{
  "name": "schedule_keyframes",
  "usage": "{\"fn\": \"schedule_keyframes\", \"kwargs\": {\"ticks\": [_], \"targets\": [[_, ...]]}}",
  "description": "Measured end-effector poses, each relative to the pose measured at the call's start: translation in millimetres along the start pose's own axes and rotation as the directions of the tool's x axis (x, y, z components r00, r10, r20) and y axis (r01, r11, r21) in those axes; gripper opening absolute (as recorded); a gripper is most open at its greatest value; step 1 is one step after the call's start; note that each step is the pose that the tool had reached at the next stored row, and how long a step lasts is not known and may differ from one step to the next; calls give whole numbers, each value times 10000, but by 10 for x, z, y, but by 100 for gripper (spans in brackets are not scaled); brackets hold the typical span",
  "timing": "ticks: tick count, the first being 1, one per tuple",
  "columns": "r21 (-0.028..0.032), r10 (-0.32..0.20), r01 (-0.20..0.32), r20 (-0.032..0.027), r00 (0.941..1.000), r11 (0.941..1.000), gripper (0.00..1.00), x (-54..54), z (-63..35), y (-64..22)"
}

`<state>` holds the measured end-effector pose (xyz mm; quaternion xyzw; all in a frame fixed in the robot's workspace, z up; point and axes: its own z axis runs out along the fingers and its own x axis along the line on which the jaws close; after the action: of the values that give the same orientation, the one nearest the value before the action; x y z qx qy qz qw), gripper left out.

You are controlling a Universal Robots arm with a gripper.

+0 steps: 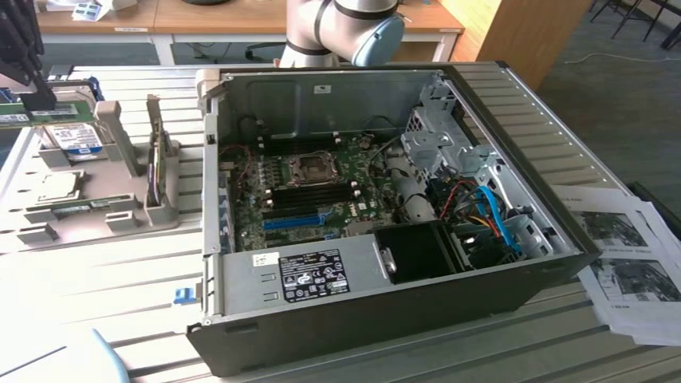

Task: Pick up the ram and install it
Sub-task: 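Pick up the ram and move it above insertion slot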

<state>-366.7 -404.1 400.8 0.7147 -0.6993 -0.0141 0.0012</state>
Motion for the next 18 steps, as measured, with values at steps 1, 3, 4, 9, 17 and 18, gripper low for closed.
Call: {"fn": "schedule_keyframes", "kwargs": {"ticks": [1,3,4,9,17,18], "targets": [[1,1,-1,0,10000,10000,11,0,0,-6],[1,0,0,0,10000,10000,11,0,0,-18],[1,0,0,0,10000,10000,11,1,0,-23],[0,0,0,0,10000,10000,11,1,-1,-56],[0,0,0,0,10000,10000,11,3,-2,-113],[0,0,0,0,10000,10000,11,3,-3,-120]]}}
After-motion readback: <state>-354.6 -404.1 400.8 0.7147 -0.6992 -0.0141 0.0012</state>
